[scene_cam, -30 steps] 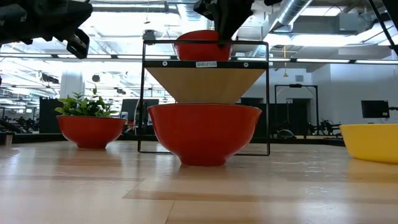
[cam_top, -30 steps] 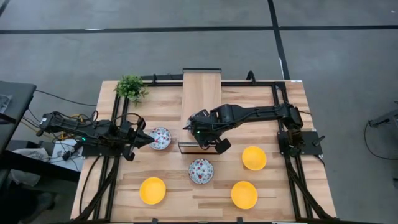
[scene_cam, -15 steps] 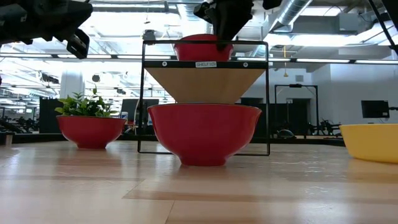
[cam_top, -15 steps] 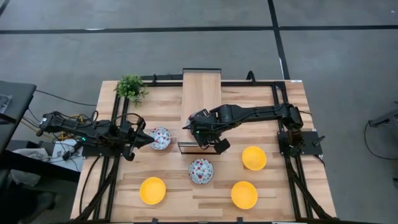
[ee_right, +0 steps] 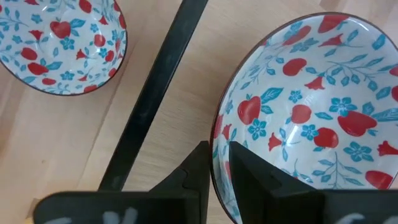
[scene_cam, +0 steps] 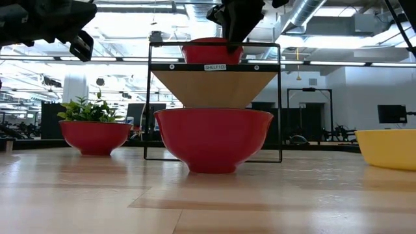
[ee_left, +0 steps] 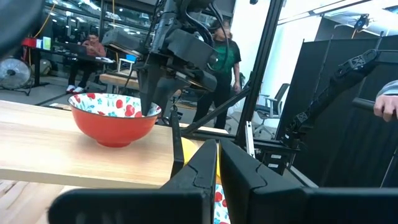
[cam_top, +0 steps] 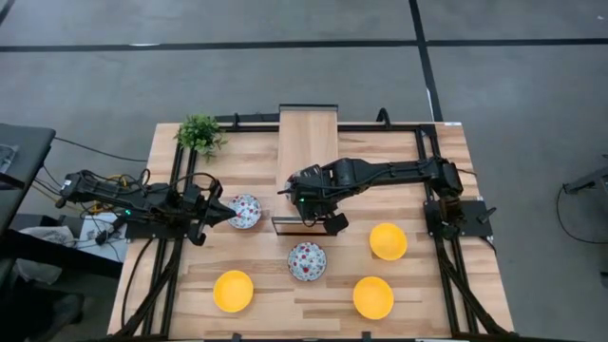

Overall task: Pick & Place Mini bowls
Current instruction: Put the top right white patterned bowl on the shelf

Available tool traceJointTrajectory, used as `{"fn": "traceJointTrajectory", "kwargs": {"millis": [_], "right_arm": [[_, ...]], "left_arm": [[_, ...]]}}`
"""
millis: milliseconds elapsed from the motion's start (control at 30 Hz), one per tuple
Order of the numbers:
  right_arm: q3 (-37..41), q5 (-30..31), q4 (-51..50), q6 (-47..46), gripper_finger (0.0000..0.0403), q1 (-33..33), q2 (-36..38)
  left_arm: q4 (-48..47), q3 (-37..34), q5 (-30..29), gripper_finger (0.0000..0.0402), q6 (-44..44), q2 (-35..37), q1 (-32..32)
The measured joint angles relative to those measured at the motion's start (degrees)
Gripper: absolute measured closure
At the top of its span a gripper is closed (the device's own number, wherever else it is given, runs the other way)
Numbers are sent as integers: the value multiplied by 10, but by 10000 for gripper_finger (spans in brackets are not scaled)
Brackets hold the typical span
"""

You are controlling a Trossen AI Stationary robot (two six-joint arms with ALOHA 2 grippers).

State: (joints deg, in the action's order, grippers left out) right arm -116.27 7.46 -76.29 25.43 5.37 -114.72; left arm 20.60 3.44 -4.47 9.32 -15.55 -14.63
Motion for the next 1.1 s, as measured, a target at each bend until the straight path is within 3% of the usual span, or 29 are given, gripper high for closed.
{"fn": "traceJointTrajectory", "kwargs": {"millis": [1100], "right_arm": [[0, 6, -5, -2, 343, 2, 0]], "left_arm": [[0, 0, 0, 385, 0, 0, 0]]}}
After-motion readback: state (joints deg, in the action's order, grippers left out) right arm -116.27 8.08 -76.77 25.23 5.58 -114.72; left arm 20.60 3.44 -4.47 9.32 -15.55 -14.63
